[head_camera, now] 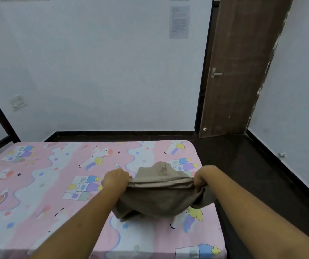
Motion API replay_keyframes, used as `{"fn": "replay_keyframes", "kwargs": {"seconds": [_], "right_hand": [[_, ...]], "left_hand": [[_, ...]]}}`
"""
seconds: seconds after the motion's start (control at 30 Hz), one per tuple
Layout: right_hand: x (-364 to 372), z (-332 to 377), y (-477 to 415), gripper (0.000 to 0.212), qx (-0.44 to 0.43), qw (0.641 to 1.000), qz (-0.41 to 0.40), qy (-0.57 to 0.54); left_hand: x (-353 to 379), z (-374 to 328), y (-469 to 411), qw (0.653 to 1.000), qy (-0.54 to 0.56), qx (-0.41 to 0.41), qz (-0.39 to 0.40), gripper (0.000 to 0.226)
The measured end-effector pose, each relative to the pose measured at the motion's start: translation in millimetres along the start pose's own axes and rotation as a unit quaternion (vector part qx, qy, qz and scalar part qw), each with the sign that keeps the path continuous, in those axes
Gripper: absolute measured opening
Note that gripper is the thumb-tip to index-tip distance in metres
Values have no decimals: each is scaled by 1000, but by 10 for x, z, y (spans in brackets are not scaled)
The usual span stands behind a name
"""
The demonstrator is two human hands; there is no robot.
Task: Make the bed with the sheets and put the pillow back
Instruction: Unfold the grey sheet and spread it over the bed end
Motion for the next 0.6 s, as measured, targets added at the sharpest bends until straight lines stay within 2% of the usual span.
{"fn": "replay_keyframes", "kwargs": {"seconds": [0.1,0.17,0.2,0.23,0.27,0.33,0.4,0.43,0.5,0.57,0.6], "right_hand": [[287,8,-218,53,29,997,53,-52],[347,51,-314,44,20,990,79,-116],[337,86,-391,36,9,977,101,-189],[305,134,-425,26,1,947,126,-295],[153,202,-506,19,-4,902,140,-409],[-441,320,-713,28,-9,794,115,-597],[-1529,411,-748,31,-76,686,33,-722],[-2269,379,-659,27,-122,634,-32,-763],[-3767,211,-104,23,-232,518,-192,-801],[-4967,3,840,21,-372,390,-315,-781],[-5468,-89,1379,25,-444,344,-363,-743]], "left_hand": [[284,-137,-153,997,62,-6,42,31],[338,-125,-355,986,146,-31,80,33],[329,-95,-487,972,208,-44,98,36],[287,-84,-608,949,288,-53,113,39],[195,-66,-790,916,375,-60,133,40],[-154,44,-1165,809,564,-103,133,35],[-784,308,-1636,658,735,-154,56,30],[-1244,515,-1944,575,805,-143,4,34],[-2384,1045,-2419,409,901,-71,-128,47],[-3658,1702,-2458,276,920,32,-278,36],[-4339,2019,-2305,208,913,106,-333,32]]}}
Point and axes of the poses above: each hand's wrist, its own y-axis away from the middle knuckle, its own x-axis out of the palm, z = x × y, the point moved 8 cm from there along -y, towards the middle knuckle, and after that the axes turned 8 degrees about x, right-handed, at the moved point
